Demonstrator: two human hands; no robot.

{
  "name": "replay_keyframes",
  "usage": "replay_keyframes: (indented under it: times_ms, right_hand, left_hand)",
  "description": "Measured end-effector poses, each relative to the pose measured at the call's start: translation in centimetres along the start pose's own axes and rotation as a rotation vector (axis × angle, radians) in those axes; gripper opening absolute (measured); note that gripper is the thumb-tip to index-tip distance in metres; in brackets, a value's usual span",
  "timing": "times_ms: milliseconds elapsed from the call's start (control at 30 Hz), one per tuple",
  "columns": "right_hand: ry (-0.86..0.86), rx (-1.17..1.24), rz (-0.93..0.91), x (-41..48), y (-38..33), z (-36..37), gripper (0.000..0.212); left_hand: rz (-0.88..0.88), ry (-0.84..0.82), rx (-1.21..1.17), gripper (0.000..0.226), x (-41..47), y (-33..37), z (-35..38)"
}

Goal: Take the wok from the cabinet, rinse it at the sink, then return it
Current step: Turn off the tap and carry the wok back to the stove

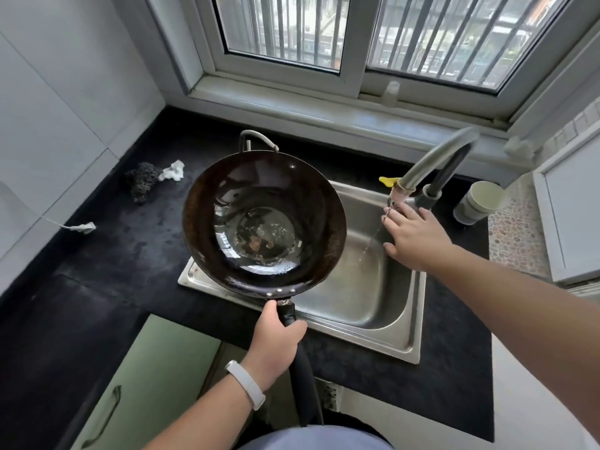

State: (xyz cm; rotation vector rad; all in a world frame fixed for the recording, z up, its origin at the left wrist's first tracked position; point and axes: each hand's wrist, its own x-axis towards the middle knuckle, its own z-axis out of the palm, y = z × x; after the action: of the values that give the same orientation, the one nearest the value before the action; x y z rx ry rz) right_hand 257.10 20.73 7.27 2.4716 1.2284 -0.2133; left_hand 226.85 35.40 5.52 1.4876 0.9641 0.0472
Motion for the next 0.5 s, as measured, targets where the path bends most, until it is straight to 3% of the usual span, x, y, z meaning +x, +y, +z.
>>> replay_keyframes:
  times_ms: [233,500]
  right_hand:
    - [-0.033,-0.176,-0.032,-1.2,2.2,-0.2,0.068]
    - [-0.066,-0.07,0.026,-1.2,2.1,0.0,0.07]
  left_hand:
    - [-0.025,0.019,-0.011,0.025,0.0,0.3,0.8]
    - [-0.019,0.013,-0.042,0.023,-0.1,0.5,1.1]
